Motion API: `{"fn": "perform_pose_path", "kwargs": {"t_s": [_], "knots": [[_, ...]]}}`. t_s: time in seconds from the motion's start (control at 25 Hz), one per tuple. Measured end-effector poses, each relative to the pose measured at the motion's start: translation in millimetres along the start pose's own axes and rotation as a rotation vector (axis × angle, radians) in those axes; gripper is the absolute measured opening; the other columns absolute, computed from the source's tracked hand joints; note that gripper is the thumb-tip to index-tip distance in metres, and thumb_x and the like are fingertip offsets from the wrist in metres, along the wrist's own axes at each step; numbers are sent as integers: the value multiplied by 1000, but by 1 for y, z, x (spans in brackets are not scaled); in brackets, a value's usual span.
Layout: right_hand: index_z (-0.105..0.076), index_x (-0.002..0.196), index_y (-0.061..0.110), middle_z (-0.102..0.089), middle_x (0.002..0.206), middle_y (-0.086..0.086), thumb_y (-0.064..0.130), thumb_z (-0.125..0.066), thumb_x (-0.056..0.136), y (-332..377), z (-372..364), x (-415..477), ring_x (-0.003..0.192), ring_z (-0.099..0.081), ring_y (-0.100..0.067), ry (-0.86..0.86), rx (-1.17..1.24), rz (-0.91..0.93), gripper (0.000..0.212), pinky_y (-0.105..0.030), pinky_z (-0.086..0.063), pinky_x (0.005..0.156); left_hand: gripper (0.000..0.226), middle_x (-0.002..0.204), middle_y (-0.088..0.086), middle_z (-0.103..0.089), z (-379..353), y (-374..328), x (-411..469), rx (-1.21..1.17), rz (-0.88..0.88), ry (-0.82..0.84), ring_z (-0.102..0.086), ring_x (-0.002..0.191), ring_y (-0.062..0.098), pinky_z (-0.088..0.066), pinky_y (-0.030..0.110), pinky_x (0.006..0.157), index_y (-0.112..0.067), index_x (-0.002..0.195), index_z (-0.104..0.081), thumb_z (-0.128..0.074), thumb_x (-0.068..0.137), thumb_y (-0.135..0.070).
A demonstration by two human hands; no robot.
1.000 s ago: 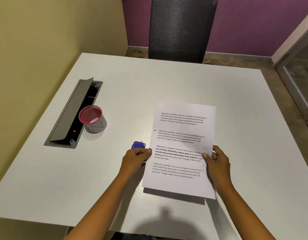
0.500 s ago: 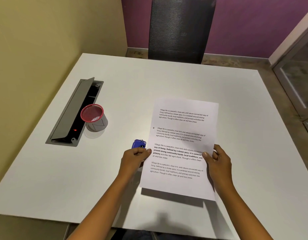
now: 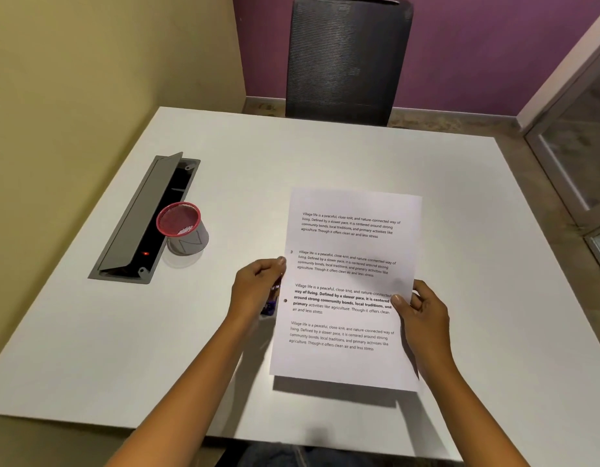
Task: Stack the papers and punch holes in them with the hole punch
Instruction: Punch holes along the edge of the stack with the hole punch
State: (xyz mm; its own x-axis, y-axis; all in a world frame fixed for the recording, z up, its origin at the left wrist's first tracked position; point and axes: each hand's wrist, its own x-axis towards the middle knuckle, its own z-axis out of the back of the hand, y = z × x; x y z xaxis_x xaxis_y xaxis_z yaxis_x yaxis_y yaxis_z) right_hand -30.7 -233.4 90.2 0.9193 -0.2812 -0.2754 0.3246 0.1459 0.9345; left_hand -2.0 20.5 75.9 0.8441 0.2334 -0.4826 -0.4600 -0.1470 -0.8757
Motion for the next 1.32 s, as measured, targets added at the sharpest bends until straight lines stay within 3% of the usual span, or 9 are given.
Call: {"fn": "perform_pose_path", "kwargs": {"t_s": [0.08, 0.32, 0.44, 0.56, 0.72, 0.8, 0.92, 1.12, 1.32], "knots": [[-66, 92, 27, -77, 90, 7, -1, -56, 88, 1, 1, -3, 85, -73, -17, 13, -1, 4, 29, -36, -55, 81, 20, 76, 6, -70, -5, -5, 2, 25, -24, 30, -58, 66, 21, -45, 34, 66, -15, 84, -72, -72, 80, -34], [-66, 94, 24, -77, 93, 3, -2, -57, 88, 0, 8, -6, 88, -73, -19, 31, 36, 14, 28, -42, -55, 86, 27, 64, 3, -67, -16, -13, 0, 67, -85, -23, -55, 62, 21, -43, 35, 65, -10, 74, -69, -75, 77, -36], [-66, 93, 25, -77, 93, 2, -3, -57, 88, -4, 12, -7, 89, -72, -21, 30, 57, 11, 30, -44, -55, 87, 22, 75, 5, -71, -18, -13, -4, 30, -71, -72, -60, 67, 21, -51, 34, 70, -12, 80, -72, -71, 82, -34], [-66, 94, 25, -76, 95, 1, -2, -56, 88, -7, 17, -8, 91, -72, -23, 16, 66, 11, 29, -47, -54, 90, 18, 80, 7, -71, -18, -14, -12, -45, -78, -98, -64, 66, 14, -53, 20, 60, -6, 91, -71, -63, 90, -22], [-66, 94, 26, -76, 95, 3, -1, -56, 88, -11, 27, -7, 91, -72, -23, -5, 47, 7, 29, -48, -54, 90, 16, 61, -6, -68, -10, -4, -22, 68, -29, 74, -62, 50, 4, -46, 21, 52, -3, 92, -69, -61, 91, -17], [-65, 93, 28, -76, 94, 3, 0, -57, 88, -13, 31, -7, 90, -72, -22, -14, 42, 7, 30, -46, -55, 89, 11, 69, -3, -70, -9, 4, -27, 135, -4, 147, -67, 62, 7, -52, 20, 58, -5, 89, -70, -65, 88, -14], [-65, 95, 27, -76, 94, 3, 1, -58, 88, -19, 38, -6, 88, -72, -21, -34, -2, 8, 28, -44, -56, 86, 10, 84, 6, -72, -11, 13, -29, 192, -11, 162, -70, 79, 16, -56, 22, 66, -5, 89, -71, -68, 86, -14], [-65, 91, 28, -76, 90, 7, 5, -61, 87, -28, 52, 1, 85, -72, -18, -102, -51, -13, 24, -41, -55, 85, 9, 84, 7, -72, -30, 16, -22, 305, -68, 191, -70, 78, 15, -58, 25, 71, -6, 85, -71, -68, 86, -14], [-66, 95, 21, -74, 92, 3, 6, -60, 88, -29, 74, 22, 89, -70, -21, -193, -67, -24, 18, -39, -54, 86, 8, 76, 5, -71, -72, 15, -5, 383, -134, 200, -67, 72, 12, -55, 16, 60, -15, 76, -69, -69, 84, -15]]}}
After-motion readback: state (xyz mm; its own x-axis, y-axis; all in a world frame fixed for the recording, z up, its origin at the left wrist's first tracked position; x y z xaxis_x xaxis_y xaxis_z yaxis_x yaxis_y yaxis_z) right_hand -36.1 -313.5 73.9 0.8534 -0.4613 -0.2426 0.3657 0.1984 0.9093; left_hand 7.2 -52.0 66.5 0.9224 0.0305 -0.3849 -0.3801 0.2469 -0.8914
